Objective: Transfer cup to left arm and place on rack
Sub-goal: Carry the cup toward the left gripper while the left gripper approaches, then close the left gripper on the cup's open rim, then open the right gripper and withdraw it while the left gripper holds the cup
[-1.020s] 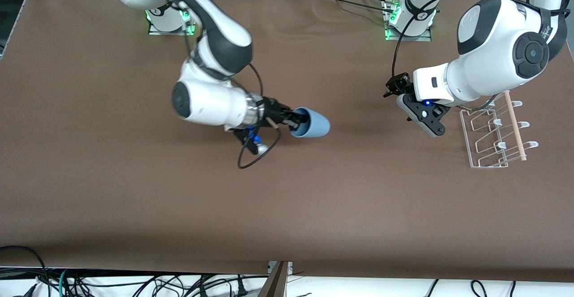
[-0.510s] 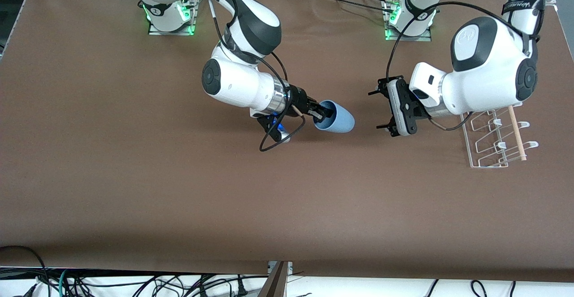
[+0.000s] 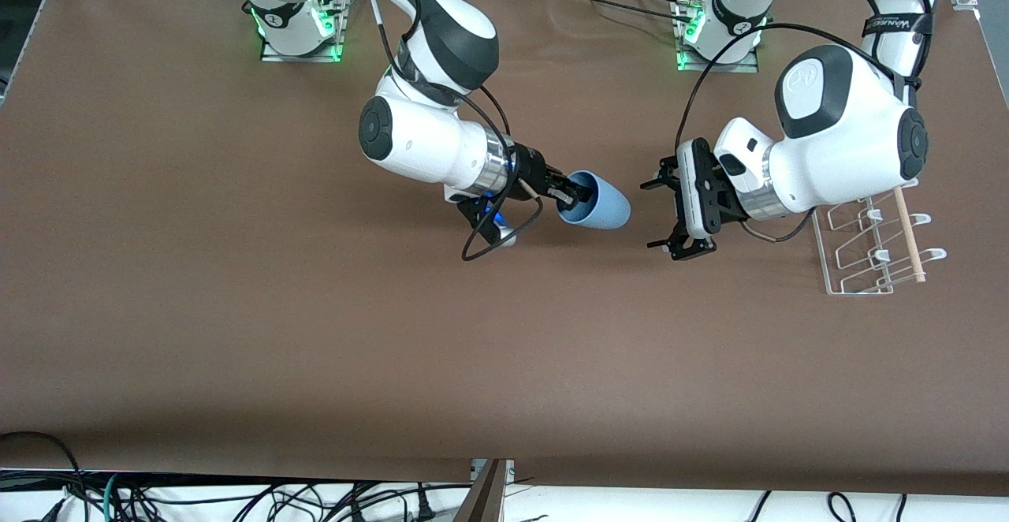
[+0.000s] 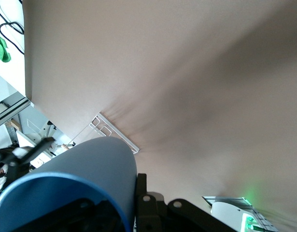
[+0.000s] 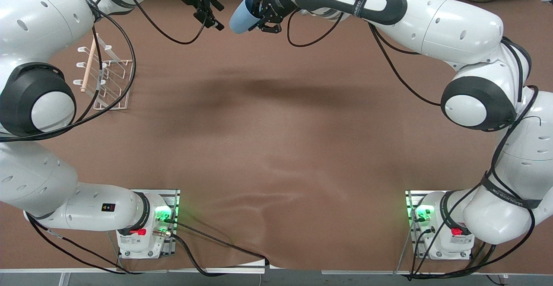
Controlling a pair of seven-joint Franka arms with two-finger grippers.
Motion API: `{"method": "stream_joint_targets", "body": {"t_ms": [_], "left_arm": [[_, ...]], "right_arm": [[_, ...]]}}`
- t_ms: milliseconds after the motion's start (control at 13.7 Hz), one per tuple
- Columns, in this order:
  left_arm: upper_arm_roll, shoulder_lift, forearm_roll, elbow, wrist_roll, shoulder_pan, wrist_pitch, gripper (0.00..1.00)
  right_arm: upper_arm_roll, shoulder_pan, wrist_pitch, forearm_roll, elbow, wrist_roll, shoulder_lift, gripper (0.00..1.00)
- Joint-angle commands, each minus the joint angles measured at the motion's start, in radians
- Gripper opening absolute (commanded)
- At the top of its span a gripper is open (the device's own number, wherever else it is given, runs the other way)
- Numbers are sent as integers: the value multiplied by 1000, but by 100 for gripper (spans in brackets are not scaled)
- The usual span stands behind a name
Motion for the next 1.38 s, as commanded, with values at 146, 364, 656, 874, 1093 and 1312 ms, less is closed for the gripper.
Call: {"method": "stream_joint_targets", "body": {"t_ms": [146,364,656,874,1093,1312], "left_arm": [[-48,18,-114,-16,45,-2,30,100],[-78,17,-116,-16,45,-1,35,100],[-81,33,-122,-13,59,-2,36,46],[-81,35,-122,-8,73,-1,33,21],[-81,35,-122,-5,71,-1,33,21],[-81,34,-122,-4,71,1,30,21]], "right_arm": [[-2,9,4,19,21,12,7,0],[0,9,4,19,24,11,5,0],[0,9,4,19,29,8,7,0],[-2,8,2,19,29,5,5,0],[-2,-12,-7,37,29,5,2,15],[-3,-47,-37,44,27,9,-22,67]]}}
